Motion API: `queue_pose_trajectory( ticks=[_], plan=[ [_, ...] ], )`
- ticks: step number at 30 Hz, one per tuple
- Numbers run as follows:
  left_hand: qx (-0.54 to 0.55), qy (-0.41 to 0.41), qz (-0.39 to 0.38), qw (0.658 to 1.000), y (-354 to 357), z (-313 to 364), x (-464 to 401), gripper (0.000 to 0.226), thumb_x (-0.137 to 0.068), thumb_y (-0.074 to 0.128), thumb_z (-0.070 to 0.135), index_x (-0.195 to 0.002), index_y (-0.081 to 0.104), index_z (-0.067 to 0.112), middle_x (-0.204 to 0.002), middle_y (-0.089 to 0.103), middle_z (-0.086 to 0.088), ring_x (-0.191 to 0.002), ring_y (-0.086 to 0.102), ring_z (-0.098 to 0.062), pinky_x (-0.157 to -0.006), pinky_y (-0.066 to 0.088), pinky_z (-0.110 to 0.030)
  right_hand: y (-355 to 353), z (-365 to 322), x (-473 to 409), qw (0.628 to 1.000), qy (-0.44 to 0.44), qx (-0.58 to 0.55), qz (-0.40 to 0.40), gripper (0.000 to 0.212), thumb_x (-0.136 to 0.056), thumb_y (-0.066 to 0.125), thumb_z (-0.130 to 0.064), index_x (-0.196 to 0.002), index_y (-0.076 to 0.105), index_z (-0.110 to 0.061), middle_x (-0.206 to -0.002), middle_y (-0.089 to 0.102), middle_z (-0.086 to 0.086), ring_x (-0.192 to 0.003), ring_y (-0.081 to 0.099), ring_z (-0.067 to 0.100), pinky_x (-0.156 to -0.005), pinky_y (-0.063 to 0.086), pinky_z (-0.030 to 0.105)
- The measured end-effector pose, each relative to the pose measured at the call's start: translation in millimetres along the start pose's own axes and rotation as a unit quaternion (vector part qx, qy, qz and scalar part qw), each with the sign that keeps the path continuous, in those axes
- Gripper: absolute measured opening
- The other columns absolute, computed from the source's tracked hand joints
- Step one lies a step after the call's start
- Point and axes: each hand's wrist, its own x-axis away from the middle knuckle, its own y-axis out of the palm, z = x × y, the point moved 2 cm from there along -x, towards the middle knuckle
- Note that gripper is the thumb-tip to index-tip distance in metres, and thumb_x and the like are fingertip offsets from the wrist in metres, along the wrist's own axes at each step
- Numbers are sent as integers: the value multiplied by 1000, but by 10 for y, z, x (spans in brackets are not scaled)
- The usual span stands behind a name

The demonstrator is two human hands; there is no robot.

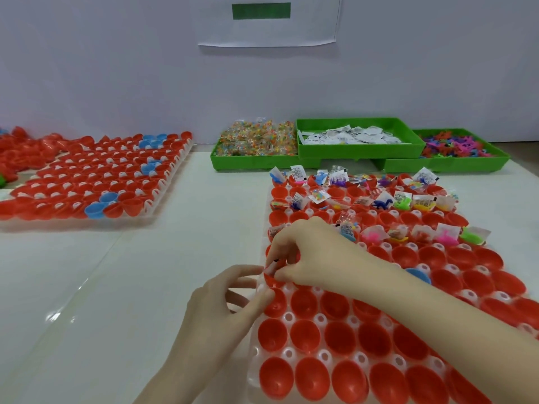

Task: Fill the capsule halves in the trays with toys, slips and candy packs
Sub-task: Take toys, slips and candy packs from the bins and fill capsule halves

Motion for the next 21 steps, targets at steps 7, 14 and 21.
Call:
queue_pose_trajectory(
  ticks=[7, 14, 21],
  plan=[
    [-34, 7, 19, 999, 12, 29, 19, 14, -74, 69, 36, -83, 59, 42, -80, 66, 19, -70, 62, 4, -62, 51, -19, 25, -115, -111, 993, -1, 114, -33, 18, -82, 61, -2, -95, 71, -10, -91, 67, 7, -78, 63, 19, -54, 49, 22],
    [-80, 84, 45, 992, -20, 77, 79, 14, -72, 61, 53, -82, 60, 43, -91, 60, 33, -81, 58, 8, -67, 49, -19, 3, -84, -88, 993, -24, 102, -57, 23, -81, 61, -2, -97, 72, -15, -91, 54, -4, -85, 59, 16, -62, 49, 24],
    [-149, 242, -29, 958, -52, 109, 230, 29, -70, 56, 55, -84, 72, 36, -102, 59, 25, -100, 51, 8, -88, 36, -12, -16, -31, -54, 997, -38, 68, -5, 15, -81, 66, -19, -96, 70, -19, -89, 66, -6, -81, 59, 10, -71, 51, 26]
  ],
)
